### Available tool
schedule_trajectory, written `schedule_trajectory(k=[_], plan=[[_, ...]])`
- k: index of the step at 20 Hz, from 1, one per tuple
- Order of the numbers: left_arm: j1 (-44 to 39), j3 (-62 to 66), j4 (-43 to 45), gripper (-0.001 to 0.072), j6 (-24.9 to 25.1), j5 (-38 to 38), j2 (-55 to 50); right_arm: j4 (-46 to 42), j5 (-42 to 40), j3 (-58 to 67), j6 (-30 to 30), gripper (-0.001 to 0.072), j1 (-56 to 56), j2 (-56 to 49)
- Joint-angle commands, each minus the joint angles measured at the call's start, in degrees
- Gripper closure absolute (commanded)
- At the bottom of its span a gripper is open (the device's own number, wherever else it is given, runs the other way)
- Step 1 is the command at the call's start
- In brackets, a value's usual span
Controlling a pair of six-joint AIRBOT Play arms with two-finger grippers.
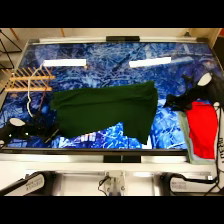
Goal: Fold the shirts.
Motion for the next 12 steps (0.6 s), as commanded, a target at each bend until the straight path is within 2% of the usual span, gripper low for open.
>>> schedule_trajectory(k=[1, 6, 9, 12], plan=[[-0.2, 0.1, -0.4, 0.0674, -0.3, -0.1, 1.9, 4.7, -6.7, -5.0, -1.6, 0.0218, 0.0, -1.1], [-0.2, 0.1, -0.4, 0.0674, -0.4, -0.3, 6.8, 11.6, -11.4, -5.0, -3.3, 0.0218, 0.0, -8.2], [-0.2, 0.1, -0.4, 0.0674, -0.4, -0.3, 8.4, 17.2, -11.7, -5.0, -5.7, 0.0219, 0.0, -11.5], [-0.2, 0.1, -0.4, 0.0673, -0.4, -0.2, 8.5, 19.3, -11.5, -5.0, -5.9, 0.0229, 0.0, -13.8]])
